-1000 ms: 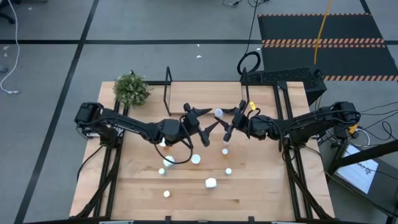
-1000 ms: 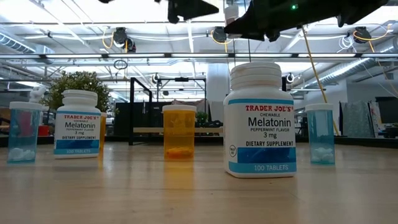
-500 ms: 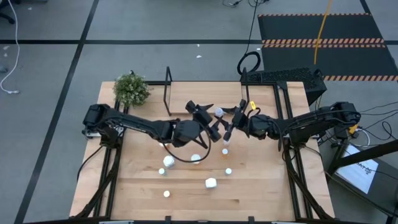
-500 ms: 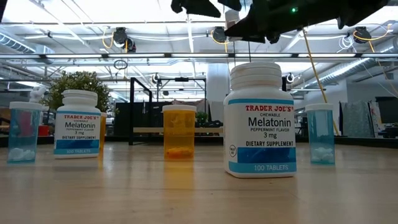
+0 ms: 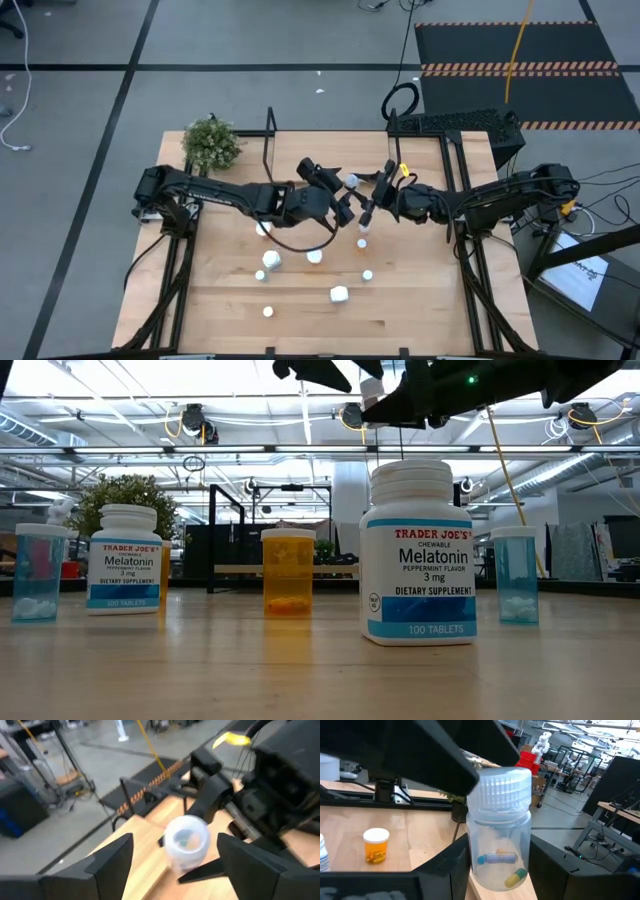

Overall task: Pick and place medicine bottles onto shelf by color
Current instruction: Put the left transparent pill bottle on the shelf

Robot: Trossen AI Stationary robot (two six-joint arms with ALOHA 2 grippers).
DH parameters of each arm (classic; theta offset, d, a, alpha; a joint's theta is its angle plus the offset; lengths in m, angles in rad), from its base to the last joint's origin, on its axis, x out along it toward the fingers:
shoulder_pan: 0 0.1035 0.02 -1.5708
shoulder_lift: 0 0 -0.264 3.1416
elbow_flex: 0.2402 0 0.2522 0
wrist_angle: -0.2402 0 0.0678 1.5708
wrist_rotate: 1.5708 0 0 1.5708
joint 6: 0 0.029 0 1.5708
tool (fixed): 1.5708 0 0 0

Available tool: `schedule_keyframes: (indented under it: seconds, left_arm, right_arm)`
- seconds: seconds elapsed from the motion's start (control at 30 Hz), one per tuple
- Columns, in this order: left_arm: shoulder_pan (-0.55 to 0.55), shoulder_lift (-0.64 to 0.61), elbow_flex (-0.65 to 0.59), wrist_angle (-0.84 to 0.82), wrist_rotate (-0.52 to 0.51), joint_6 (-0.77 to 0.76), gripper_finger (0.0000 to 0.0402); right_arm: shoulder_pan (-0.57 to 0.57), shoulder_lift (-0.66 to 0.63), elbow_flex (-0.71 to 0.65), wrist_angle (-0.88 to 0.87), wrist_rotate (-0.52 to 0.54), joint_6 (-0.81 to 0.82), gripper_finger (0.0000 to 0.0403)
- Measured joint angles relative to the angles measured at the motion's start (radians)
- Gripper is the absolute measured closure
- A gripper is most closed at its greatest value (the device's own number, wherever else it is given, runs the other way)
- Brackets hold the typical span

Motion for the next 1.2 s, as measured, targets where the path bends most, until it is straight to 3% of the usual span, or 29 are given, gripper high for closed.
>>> schedule_keyframes:
  seconds: [0.13,0.4,0.6,0.97,1.2]
  left_arm:
    - [0.036,-0.002,0.041,-0.081,0.114,-0.078,0.0112]
    - [0.094,-0.003,0.159,-0.270,0.248,-0.139,0.0112]
    - [0.102,-0.005,0.252,-0.370,0.289,-0.137,0.0112]
    - [0.150,0.049,0.250,-0.397,0.346,-0.152,0.0112]
    - [0.176,0.075,0.249,-0.400,0.364,-0.159,0.0112]
  right_arm:
    - [0.000,0.000,0.000,0.000,0.000,-0.018,0.0241]
    - [0.000,0.000,0.000,-0.020,-0.001,-0.018,0.0241]
    - [-0.006,0.000,0.000,-0.024,0.003,-0.018,0.0241]
    - [-0.059,0.010,0.000,-0.079,0.004,0.012,0.0241]
    - [-0.060,0.010,0.000,-0.122,0.003,-0.062,0.0241]
